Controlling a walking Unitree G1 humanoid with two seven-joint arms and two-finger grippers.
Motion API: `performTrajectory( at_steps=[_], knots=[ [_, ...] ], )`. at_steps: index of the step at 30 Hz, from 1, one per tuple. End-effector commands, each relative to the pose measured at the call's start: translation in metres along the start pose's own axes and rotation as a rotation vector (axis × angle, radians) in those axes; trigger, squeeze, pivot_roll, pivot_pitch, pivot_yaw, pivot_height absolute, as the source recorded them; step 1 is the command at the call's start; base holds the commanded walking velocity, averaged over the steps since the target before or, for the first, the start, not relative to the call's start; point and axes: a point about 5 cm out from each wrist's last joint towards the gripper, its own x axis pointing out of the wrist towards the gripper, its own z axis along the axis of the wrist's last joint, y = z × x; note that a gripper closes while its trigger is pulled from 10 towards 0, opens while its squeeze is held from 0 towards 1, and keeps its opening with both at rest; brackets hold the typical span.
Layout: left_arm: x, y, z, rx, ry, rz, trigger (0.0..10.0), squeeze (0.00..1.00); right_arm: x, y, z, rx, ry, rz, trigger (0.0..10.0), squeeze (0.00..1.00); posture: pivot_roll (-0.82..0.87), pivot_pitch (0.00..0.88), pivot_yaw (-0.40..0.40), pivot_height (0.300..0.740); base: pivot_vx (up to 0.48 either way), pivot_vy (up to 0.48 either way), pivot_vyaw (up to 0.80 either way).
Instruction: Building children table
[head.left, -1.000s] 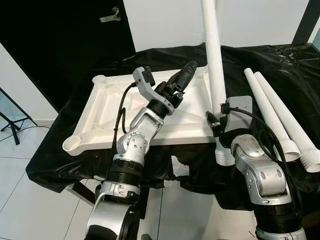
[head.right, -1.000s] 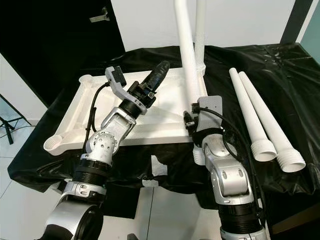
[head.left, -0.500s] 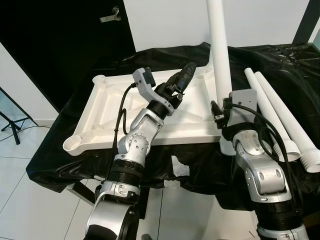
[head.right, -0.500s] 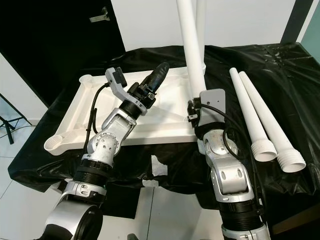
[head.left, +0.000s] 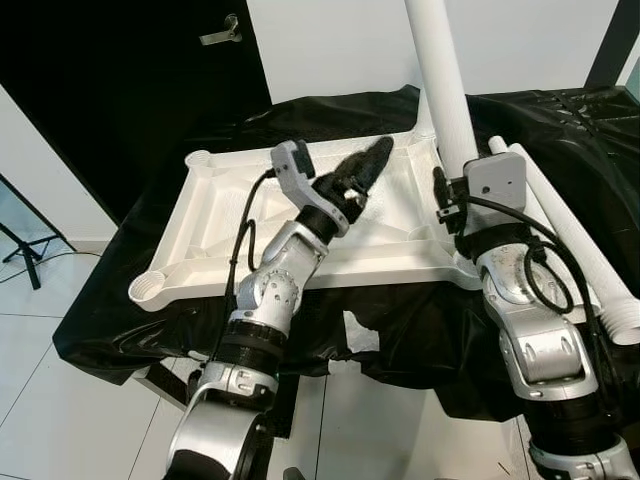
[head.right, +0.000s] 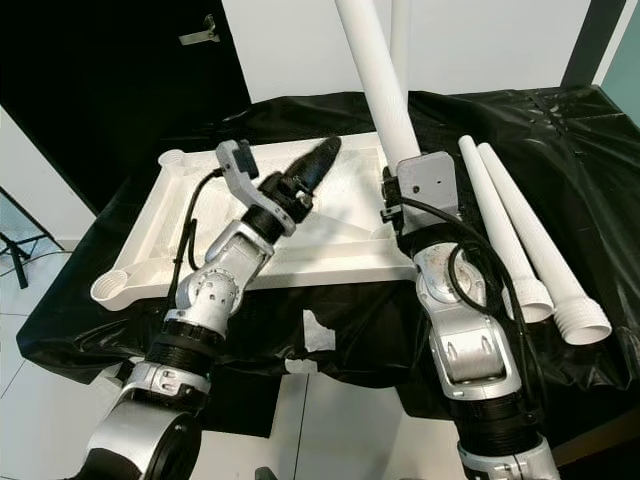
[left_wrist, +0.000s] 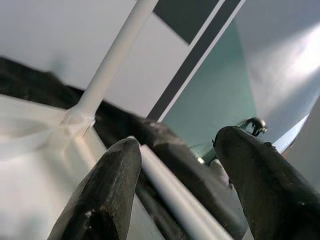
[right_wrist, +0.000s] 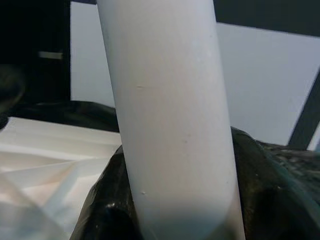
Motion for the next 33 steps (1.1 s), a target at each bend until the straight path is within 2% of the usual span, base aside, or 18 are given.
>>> performTrajectory(
  at_steps=[1,4,17,24,33],
  knots=[
    [-0.007,-0.018,-0.006,0.02,0.063,-0.391,10.0,0.0,-0.002,-0.001,-0.002,-0.018,-0.013,-0.015,10.0,0.0,-0.21,0.002,0.115,0.74,0.0,0.0,0.0],
    [-0.019,-0.014,-0.023,0.06,0.198,-0.432,10.0,0.0,-0.005,-0.006,-0.017,-0.055,0.017,-0.04,10.0,0.0,-0.22,0.007,0.118,0.74,0.0,0.0,0.0],
    [-0.027,0.003,-0.048,0.225,0.386,-0.35,10.0,0.0,-0.002,0.003,-0.03,-0.063,0.026,-0.023,10.0,0.0,-0.2,0.0,0.117,0.74,0.0,0.0,0.0],
    [-0.031,0.004,-0.057,0.234,0.447,-0.364,10.0,0.0,0.005,0.005,-0.027,-0.054,0.0,-0.024,10.0,0.0,-0.2,0.0,0.118,0.74,0.0,0.0,0.0],
    [-0.041,0.0,-0.079,0.216,0.572,-0.49,10.0,0.0,0.035,0.01,-0.013,-0.072,-0.077,-0.004,10.0,0.0,-0.21,0.0,0.117,0.74,0.0,0.0,0.0]
  ],
)
